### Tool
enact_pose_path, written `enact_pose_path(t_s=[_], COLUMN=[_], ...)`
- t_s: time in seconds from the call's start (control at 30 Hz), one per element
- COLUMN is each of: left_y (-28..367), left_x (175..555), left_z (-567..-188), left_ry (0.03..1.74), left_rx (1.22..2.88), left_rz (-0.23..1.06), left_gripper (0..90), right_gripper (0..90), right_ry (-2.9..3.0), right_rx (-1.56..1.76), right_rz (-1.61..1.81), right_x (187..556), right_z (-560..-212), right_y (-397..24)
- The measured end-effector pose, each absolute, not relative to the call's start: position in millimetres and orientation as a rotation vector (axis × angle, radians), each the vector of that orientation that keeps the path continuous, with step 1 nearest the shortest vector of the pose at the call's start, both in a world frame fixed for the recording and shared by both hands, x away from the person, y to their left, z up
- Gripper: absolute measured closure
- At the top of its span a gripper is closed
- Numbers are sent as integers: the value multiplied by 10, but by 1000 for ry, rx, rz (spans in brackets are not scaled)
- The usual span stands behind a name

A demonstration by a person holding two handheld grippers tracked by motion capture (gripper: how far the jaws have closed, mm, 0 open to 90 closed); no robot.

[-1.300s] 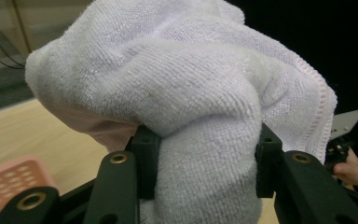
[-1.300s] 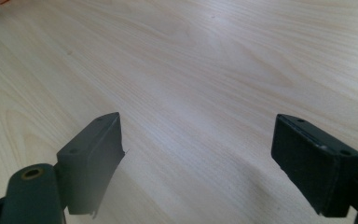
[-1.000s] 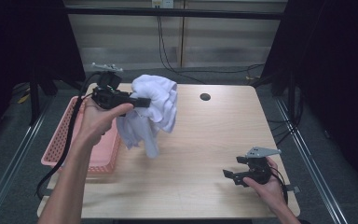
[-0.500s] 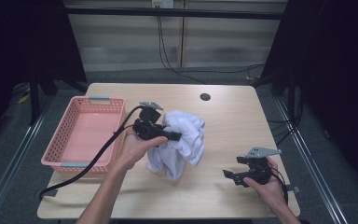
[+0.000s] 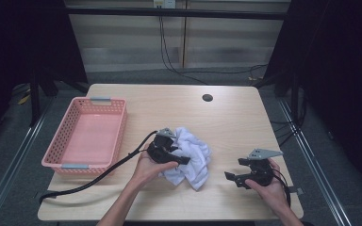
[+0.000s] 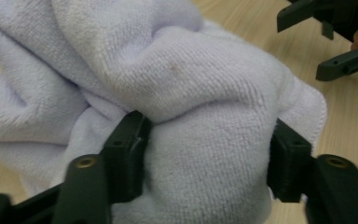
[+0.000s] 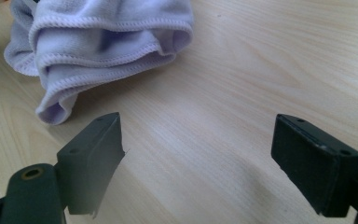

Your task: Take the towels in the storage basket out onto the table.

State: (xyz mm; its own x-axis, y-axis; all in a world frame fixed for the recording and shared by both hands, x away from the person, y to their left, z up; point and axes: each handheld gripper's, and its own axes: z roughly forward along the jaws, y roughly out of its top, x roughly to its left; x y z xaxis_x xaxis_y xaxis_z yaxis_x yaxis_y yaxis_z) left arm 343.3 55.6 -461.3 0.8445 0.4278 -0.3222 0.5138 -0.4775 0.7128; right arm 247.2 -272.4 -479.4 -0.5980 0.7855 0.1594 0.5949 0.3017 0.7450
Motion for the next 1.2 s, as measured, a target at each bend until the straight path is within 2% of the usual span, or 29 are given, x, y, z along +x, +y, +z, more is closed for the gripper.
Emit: enact_pose_path(t_s=[0.13,0.2,0.27,0.37,0.4,0.5,0.53,0.67,0.73,0.77,0.9,0.93,1.13,1.17,1.2], left_y=[601,638,748,839,881,994,1072,1196,1299,1351,1397,1373,1077,1023,982], left_x=[3457,3460,3452,3442,3412,3318,3229,3080,2937,2856,2730,2757,2964,2968,2977], left_z=[-4539,-4484,-4376,-4319,-4291,-4265,-4271,-4304,-4330,-4348,-4410,-4486,-4778,-4786,-4801], left_ry=[677,694,705,722,746,734,750,770,762,768,768,794,840,831,795], left_rx=[2135,2126,2085,2067,2065,2054,2062,2074,2080,2083,2082,2055,2100,2110,2113], left_rz=[-159,-132,-112,-111,-76,-89,-56,-38,-54,-64,-60,-62,-38,-18,-21], left_gripper=[253,147,179,156,158,201,274,445,479,553,590,577,464,470,523], right_gripper=[163,163,163,163,163,163,164,183,203,254,290,349,441,505,575], right_ry=[2335,2337,2332,2332,2339,2342,2354,2373,2381,2381,2393,2414,2459,2494,2503], right_rx=[1259,1259,1260,1245,1234,1218,1193,1150,1129,1096,1057,1035,1012,1002,990], right_rz=[1186,1187,1215,1222,1236,1249,1265,1270,1287,1311,1322,1330,1357,1309,1275], right_x=[2461,2453,2440,2436,2427,2417,2415,2429,2459,2515,2626,2723,2932,2945,2941], right_z=[-4788,-4781,-4758,-4742,-4710,-4674,-4623,-4564,-4514,-4444,-4394,-4400,-4497,-4577,-4607], right_y=[-2711,-2710,-2700,-2676,-2632,-2587,-2518,-2415,-2340,-2251,-2110,-2014,-1794,-1723,-1701])
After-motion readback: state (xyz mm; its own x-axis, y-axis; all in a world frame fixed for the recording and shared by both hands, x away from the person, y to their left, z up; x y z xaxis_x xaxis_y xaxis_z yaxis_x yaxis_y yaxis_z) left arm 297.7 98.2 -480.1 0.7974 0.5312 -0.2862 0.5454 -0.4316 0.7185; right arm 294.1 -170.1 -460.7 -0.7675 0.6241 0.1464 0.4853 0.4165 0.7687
